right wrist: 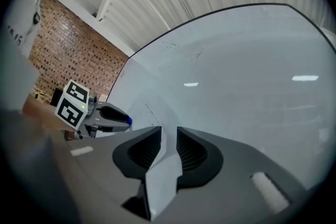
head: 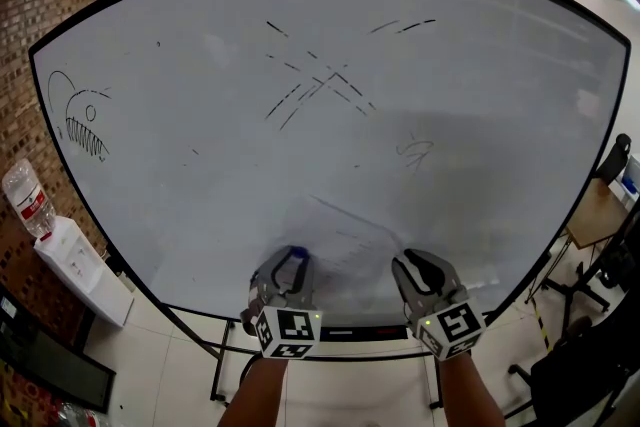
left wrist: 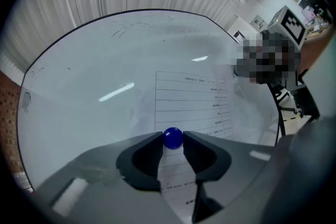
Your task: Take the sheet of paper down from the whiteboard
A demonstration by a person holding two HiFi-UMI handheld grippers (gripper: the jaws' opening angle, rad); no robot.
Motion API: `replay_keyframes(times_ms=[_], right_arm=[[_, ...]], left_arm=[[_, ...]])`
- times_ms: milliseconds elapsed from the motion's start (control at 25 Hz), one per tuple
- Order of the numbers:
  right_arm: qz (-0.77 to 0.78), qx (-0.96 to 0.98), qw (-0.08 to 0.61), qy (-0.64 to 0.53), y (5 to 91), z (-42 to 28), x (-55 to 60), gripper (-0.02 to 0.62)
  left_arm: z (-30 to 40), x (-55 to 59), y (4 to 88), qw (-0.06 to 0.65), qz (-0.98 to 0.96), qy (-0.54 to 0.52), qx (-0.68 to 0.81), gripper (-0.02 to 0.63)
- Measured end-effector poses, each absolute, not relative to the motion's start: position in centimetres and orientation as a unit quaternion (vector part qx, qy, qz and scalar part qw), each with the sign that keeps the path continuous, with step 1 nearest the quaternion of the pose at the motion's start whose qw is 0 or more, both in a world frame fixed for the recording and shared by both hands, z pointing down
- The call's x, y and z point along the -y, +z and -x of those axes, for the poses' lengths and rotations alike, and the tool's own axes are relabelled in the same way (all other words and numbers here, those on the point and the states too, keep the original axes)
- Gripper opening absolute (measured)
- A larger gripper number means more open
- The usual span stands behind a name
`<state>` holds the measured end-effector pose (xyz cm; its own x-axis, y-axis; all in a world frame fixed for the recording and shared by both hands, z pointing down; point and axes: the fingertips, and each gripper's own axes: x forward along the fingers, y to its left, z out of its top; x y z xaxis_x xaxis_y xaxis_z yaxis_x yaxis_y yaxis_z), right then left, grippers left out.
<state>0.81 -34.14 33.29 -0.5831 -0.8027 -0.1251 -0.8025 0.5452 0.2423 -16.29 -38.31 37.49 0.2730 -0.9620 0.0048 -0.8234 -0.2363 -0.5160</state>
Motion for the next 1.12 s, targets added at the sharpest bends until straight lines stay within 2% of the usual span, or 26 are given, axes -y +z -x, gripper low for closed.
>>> replay_keyframes(times_ms=[240,320,800,1120], right_arm=[[-0.461,0.877,0.012,-0.133,33.4,0.4,35.5,0.1],[-0.466,0.876,0.012,-0.127,33.4,0.3,35.7,0.011],[-0.453,0.886,0.014,-0.092,34.6,-0.7,34.3,0.008],[-0.477,0.875,0.036,-0.071,36.7,-5.5,31.6,0.008]], left_arm=[[16.3,38.3,37.5,0.21,0.772,-0.161,-0.578,0.13],[16.2,38.3,37.6,0.207,0.775,-0.159,-0.575,0.13],[14.8,36.2,39.9,0.155,0.824,-0.132,-0.529,0.13],[16.6,31.3,41.6,0.097,0.843,-0.093,-0.521,0.13]])
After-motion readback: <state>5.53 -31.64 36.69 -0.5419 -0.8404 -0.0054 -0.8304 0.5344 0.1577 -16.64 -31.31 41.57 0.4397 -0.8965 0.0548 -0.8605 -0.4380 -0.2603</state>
